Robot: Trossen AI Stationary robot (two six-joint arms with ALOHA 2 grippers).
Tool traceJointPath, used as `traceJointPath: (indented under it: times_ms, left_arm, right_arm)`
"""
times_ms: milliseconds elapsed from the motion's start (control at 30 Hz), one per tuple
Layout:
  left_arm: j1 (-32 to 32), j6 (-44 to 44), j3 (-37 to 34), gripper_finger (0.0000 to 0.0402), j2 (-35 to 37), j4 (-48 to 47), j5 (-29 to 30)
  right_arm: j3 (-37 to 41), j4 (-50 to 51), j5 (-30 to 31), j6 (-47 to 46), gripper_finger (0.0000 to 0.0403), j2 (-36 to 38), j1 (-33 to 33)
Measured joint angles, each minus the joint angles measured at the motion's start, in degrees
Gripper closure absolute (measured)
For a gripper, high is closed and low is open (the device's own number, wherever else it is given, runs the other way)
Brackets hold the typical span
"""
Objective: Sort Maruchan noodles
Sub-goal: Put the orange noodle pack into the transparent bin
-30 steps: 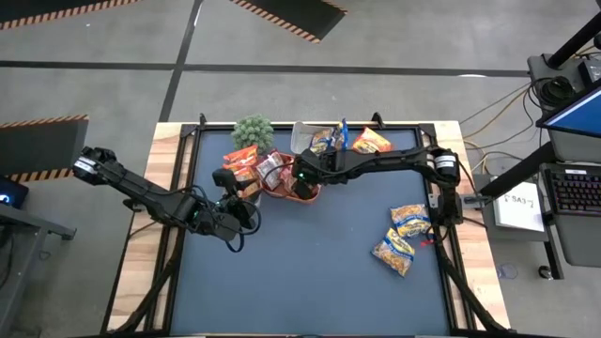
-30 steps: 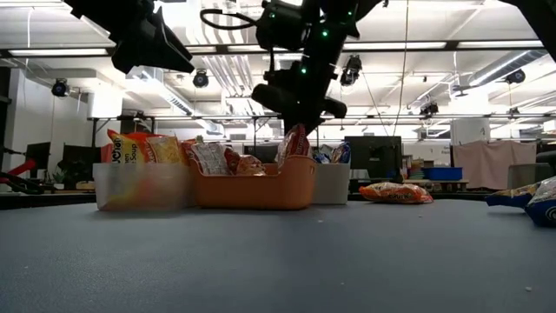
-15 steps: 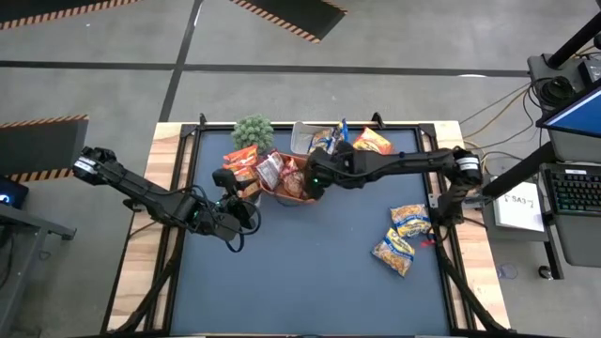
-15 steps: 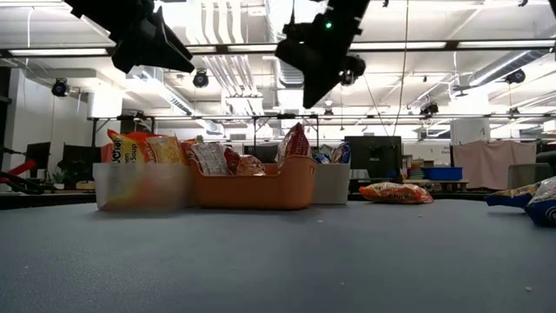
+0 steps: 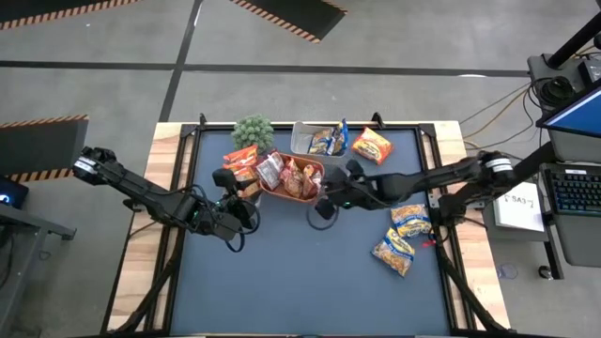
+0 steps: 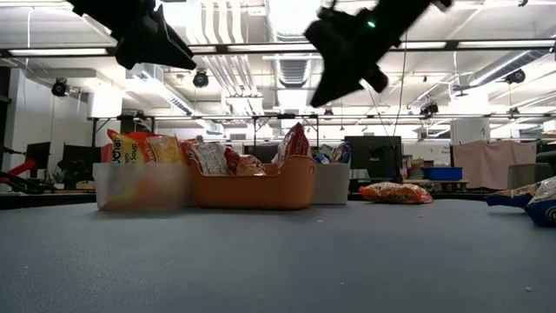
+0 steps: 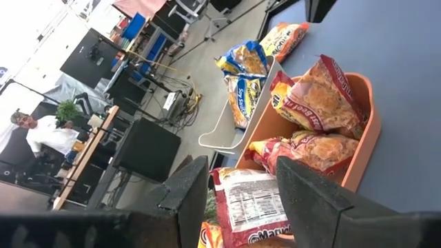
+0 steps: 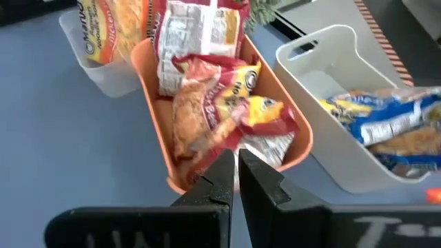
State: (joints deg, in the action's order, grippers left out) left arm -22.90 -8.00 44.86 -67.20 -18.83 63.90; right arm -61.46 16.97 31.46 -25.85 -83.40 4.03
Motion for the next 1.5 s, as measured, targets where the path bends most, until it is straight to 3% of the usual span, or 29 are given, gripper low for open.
traceJointPath:
  times_ms: [133,433,600,900,1167,1500]
  left_arm:
    - [0.00,1.00,0.00,0.0246,0.00,0.31,0.00]
    - [-0.02,6.54,0.00,0.0246,0.16,-2.35,2.46]
    - [0.01,10.64,0.00,0.0246,0.20,-3.32,8.51]
    - [0.02,13.65,0.00,0.0246,0.17,-3.28,8.68]
    - [0.02,14.51,0.00,0.0246,0.15,-3.19,8.68]
    - [0.02,15.53,0.00,0.0246,0.00,-3.14,8.68]
  right_arm:
    - [8.67,-6.41,-0.38,-0.87,0.0390,4.71,-0.50]
    - [19.27,-6.29,0.13,-10.68,0.0390,11.57,-5.52]
    - [20.25,-2.47,-0.48,-14.45,0.0394,12.26,-13.02]
    - [20.59,1.22,-1.45,-13.88,0.0394,12.11,-30.58]
    - [20.73,0.29,-7.33,-11.84,0.0394,6.72,-41.25]
    - [20.58,-7.75,-8.15,-9.86,0.0394,-2.49,-42.20]
